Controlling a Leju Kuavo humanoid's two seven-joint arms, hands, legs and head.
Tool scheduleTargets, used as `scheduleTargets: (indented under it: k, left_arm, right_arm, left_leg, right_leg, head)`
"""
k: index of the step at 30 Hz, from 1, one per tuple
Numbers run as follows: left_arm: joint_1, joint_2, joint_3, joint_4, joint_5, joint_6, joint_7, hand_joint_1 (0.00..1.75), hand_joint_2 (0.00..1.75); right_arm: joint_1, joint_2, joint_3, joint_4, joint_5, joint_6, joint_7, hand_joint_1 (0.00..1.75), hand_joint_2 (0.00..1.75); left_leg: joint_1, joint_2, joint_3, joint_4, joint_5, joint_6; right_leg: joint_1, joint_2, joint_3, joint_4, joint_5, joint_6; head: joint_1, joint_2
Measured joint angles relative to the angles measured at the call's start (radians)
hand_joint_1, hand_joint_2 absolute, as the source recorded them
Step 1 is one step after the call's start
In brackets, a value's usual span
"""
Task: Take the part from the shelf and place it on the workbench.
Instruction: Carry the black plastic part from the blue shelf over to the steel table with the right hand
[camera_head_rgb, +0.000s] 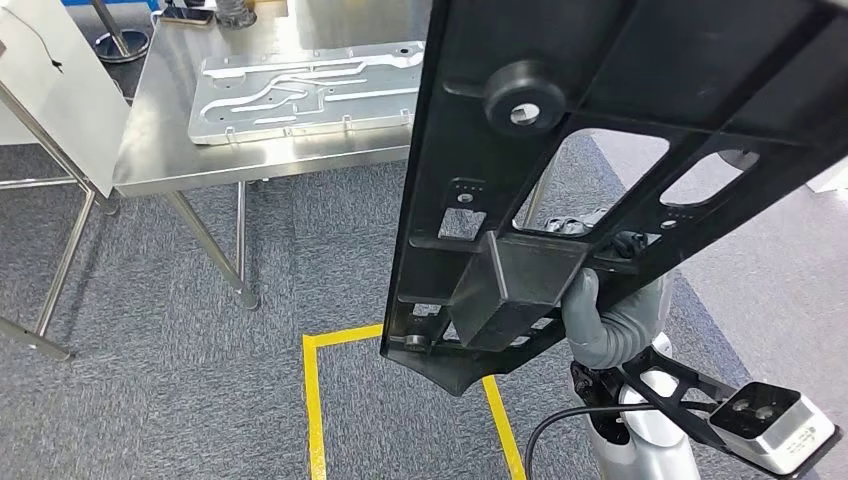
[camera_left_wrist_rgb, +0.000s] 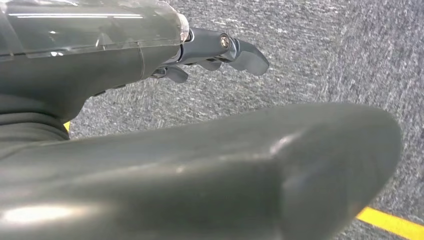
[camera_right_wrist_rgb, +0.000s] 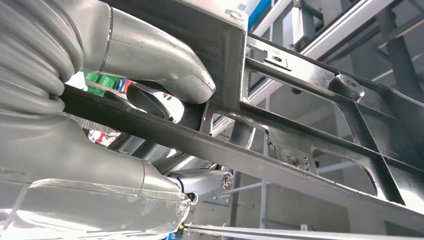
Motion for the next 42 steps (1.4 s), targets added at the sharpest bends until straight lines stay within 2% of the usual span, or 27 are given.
scheduleTargets:
  k: [1,3,5,6,7,9,10,11,12,14,16,19,21,22,24,25,26,27,29,31,33,36,37,38,40,41,42]
  left_arm:
    - [0.0,-0.001,0.0,0.0,0.0,-0.001,0.0,0.0,0.0]
    - [0.0,-0.001,0.0,0.0,-0.001,-0.001,0.002,0.0,0.0]
    - [-0.002,-0.001,0.0,0.0,-0.001,-0.002,0.002,0.0,0.0]
    - [-0.002,-0.001,0.0,0.0,-0.002,-0.002,0.003,0.0,0.0]
    - [-0.002,0.0,0.0,0.0,-0.003,-0.002,0.003,0.0,0.0]
    - [0.0,0.001,0.0,0.0,-0.005,-0.003,0.003,0.0,0.0]
    - [0.001,0.002,0.0,0.0,-0.006,-0.003,0.003,0.0,0.0]
    - [0.002,0.002,0.0,0.0,-0.007,-0.003,0.003,0.0,0.0]
    - [0.002,0.002,0.0,0.0,-0.008,-0.003,0.003,0.0,0.0]
    - [0.002,0.004,0.0,0.0,-0.008,-0.003,0.003,0.0,0.0]
    - [0.001,0.005,0.0,0.0,-0.009,-0.003,0.003,0.0,0.0]
    - [0.001,0.005,0.0,0.0,-0.009,-0.004,0.002,0.0,0.0]
    - [0.0,0.005,0.0,0.0,-0.009,-0.004,0.002,0.0,0.0]
    - [-0.001,0.005,0.0,0.0,-0.009,-0.005,0.002,0.0,0.0]
    - [-0.001,0.005,0.0,0.0,-0.009,-0.005,0.001,0.0,0.0]
    - [-0.001,0.005,0.0,0.0,-0.009,-0.004,0.001,0.0,0.0]
    - [0.0,0.005,0.0,0.0,-0.009,-0.004,0.001,0.0,0.0]
    - [0.0,0.005,0.0,0.0,-0.009,-0.004,0.001,0.0,0.0]
    - [0.0,0.005,0.0,0.0,-0.009,-0.005,0.001,0.0,0.0]
    - [0.0,0.005,0.0,0.0,-0.009,-0.005,0.0,0.0,0.0]
    - [0.0,0.004,0.0,0.0,-0.01,-0.006,-0.001,0.0,0.0]
    - [-0.003,0.004,0.0,0.0,-0.01,-0.006,-0.003,0.0,0.0]
    - [-0.004,0.004,0.0,0.0,-0.01,-0.006,-0.004,0.0,0.0]
    - [-0.004,0.004,0.0,0.0,-0.01,-0.006,-0.004,0.0,0.0]
    - [0.0,0.005,0.0,0.0,-0.011,-0.006,-0.004,0.0,0.0]
    - [0.002,0.005,0.0,0.0,-0.011,-0.006,-0.004,0.0,0.0]
    - [0.004,0.005,0.0,0.0,-0.011,-0.006,-0.004,0.0,0.0]
  right_arm:
    - [0.0,0.0,0.0,0.0,0.0,0.0,0.0,1.75,1.75]
    - [0.0,0.0,0.0,0.0,0.0,-0.001,-0.001,1.75,1.75]
    - [0.001,0.0,0.0,0.0,0.0,-0.003,-0.002,1.75,1.75]
    - [0.001,0.0,0.0,0.0,0.0,-0.004,-0.003,1.75,1.75]
    - [0.002,0.0,0.0,0.0,0.0,-0.004,-0.003,1.75,1.75]
    - [0.006,0.0,0.0,0.001,0.0,-0.005,-0.005,1.75,1.75]
    - [0.009,0.0,0.0,0.002,0.0,-0.005,-0.005,1.75,1.75]
    - [0.012,0.0,0.0,0.003,-0.001,-0.005,-0.005,1.75,1.75]
    - [0.013,0.0,0.0,0.003,-0.001,-0.005,-0.005,1.75,1.75]
    - [0.014,0.0,0.0,0.004,-0.001,-0.005,-0.006,1.75,1.75]
    - [0.014,-0.001,0.0,0.004,-0.001,-0.005,-0.008,1.75,1.75]
    - [0.014,-0.001,0.0,0.004,-0.002,-0.005,-0.008,1.75,1.75]
    - [0.013,-0.001,0.0,0.003,-0.002,-0.005,-0.008,1.75,1.75]
    - [0.013,-0.001,-0.001,0.003,-0.002,-0.005,-0.008,1.75,1.75]
    - [0.015,-0.001,-0.001,0.004,-0.003,-0.006,-0.008,1.75,1.75]
    - [0.017,-0.001,-0.001,0.004,-0.003,-0.006,-0.009,1.75,1.75]
    - [0.019,-0.001,-0.001,0.005,-0.003,-0.006,-0.009,1.75,1.75]
    - [0.019,-0.001,-0.002,0.006,-0.003,-0.006,-0.009,1.75,1.75]
    - [0.019,-0.001,-0.002,0.006,-0.003,-0.006,-0.009,1.75,1.75]
    - [0.017,-0.001,-0.002,0.006,-0.003,-0.006,-0.008,1.75,1.75]
    - [0.017,-0.001,-0.002,0.007,-0.003,-0.005,-0.008,1.75,1.75]
    - [0.018,-0.001,-0.002,0.008,-0.003,-0.005,-0.008,1.75,1.75]
    - [0.018,-0.001,-0.002,0.008,-0.004,-0.005,-0.008,1.75,1.75]
    - [0.018,-0.001,-0.003,0.009,-0.004,-0.005,-0.008,1.75,1.75]
    - [0.021,0.0,-0.003,0.011,-0.004,-0.004,-0.009,1.75,1.75]
    - [0.024,0.0,-0.003,0.013,-0.004,-0.004,-0.009,1.75,1.75]
    - [0.026,0.0,-0.003,0.015,-0.004,-0.004,-0.009,1.75,1.75]
  left_leg:
    - [-0.001,0.001,0.001,0.0,-0.002,-0.005]
    - [-0.002,0.003,0.004,-0.003,-0.006,-0.017]
    - [0.0,0.005,0.006,0.003,-0.015,-0.027]
    - [0.0,0.006,-0.003,0.027,-0.03,-0.03]
    - [0.001,0.006,-0.024,0.074,-0.055,-0.032]
    - [0.001,0.006,-0.091,0.204,-0.11,-0.036]
    - [0.001,0.006,-0.12,0.253,-0.121,-0.037]
    - [0.001,0.006,-0.134,0.268,-0.112,-0.038]
    - [0.001,0.006,-0.128,0.244,-0.085,-0.038]
    - [0.001,0.006,-0.077,0.121,-0.014,-0.034]
    - [-0.002,0.005,-0.036,0.029,0.02,-0.025]
    - [-0.004,0.004,-0.031,0.013,0.018,-0.01]
    - [-0.002,0.004,-0.025,0.007,0.02,0.002]
    - [0.0,0.005,-0.023,0.004,0.02,0.007]
    - [-0.001,0.006,-0.021,0.004,0.016,0.013]
    - [-0.001,0.006,-0.02,0.004,0.014,0.014]
    - [-0.002,0.006,-0.018,0.004,0.012,0.014]
    - [-0.002,0.006,-0.015,0.004,0.009,0.013]
    - [-0.002,0.004,-0.004,0.004,0.001,0.009]
    - [-0.004,0.004,0.004,0.004,-0.007,0.0]
    - [-0.005,0.005,0.008,0.0,-0.013,-0.012]
    - [-0.005,0.008,0.012,0.014,-0.026,-0.027]
    - [-0.005,0.008,-0.004,0.051,-0.043,-0.03]
    - [-0.003,0.008,-0.034,0.11,-0.066,-0.031]
    - [-0.003,0.008,-0.116,0.245,-0.108,-0.035]
    - [-0.002,0.008,-0.147,0.282,-0.106,-0.037]
    - [-0.002,0.008,-0.158,0.28,-0.082,-0.037]
  right_leg:
    - [0.004,-0.001,0.016,-0.033,0.006,-0.005]
    - [0.008,-0.001,0.02,-0.046,0.003,-0.012]
    - [0.004,0.0,0.03,-0.057,0.006,-0.021]
    - [0.001,-0.001,0.036,-0.064,0.007,-0.026]
    - [-0.001,-0.001,0.042,-0.068,0.007,-0.031]
    - [0.002,-0.002,0.046,-0.068,0.003,-0.038]
    - [0.003,-0.001,0.047,-0.067,0.001,-0.039]
    - [0.003,0.001,0.048,-0.065,-0.002,-0.039]
    - [0.003,0.002,0.05,-0.062,-0.006,-0.038]
    - [0.003,0.005,0.056,-0.055,-0.016,-0.033]
    - [0.007,0.007,0.057,-0.047,-0.025,-0.024]
    - [0.007,0.009,0.056,-0.045,-0.029,-0.008]
    - [0.005,0.007,0.047,-0.017,-0.049,0.004]
    - [0.003,0.006,0.028,0.023,-0.071,0.01]
    - [-0.001,0.004,-0.041,0.153,-0.126,0.019]
    - [-0.003,0.004,-0.075,0.21,-0.141,0.021]
    - [-0.005,0.004,-0.095,0.237,-0.138,0.023]
    - [-0.006,0.004,-0.094,0.224,-0.115,0.022]
    - [-0.005,0.002,-0.042,0.1,-0.038,0.014]
    - [0.001,-0.001,0.009,-0.013,0.001,0.002]
    - [0.008,0.0,0.022,-0.041,-0.005,-0.008]
    - [0.002,0.003,0.043,-0.058,-0.007,-0.023]
    - [0.0,0.001,0.054,-0.065,-0.009,-0.029]
    - [0.0,0.0,0.062,-0.069,-0.013,-0.033]
    - [0.001,0.0,0.075,-0.068,-0.025,-0.04]
    - [0.002,0.001,0.082,-0.068,-0.032,-0.04]
    - [0.002,0.002,0.092,-0.067,-0.041,-0.039]
  head:
    - [0.0,0.0]
    - [0.0,0.0]
    - [0.0,0.0]
    - [0.0,0.0]
    - [0.0,0.0]
    - [0.0,0.0]
    - [0.0,0.0]
    - [0.0,0.0]
    - [0.0,0.0]
    - [0.0,0.0]
    - [0.0,0.0]
    - [0.0,0.0]
    - [0.0,0.0]
    - [0.0,0.0]
    - [0.0,0.0]
    - [0.0,0.0]
    - [0.0,0.0]
    - [0.0,0.0]
    - [0.0,0.0]
    - [0.0,0.0]
    - [0.0,0.0]
    - [0.0,0.0]
    - [0.0,0.0]
    - [0.0,0.0]
    - [0.0,0.0]
    - [0.0,0.0]
    - [0.0,0.0]
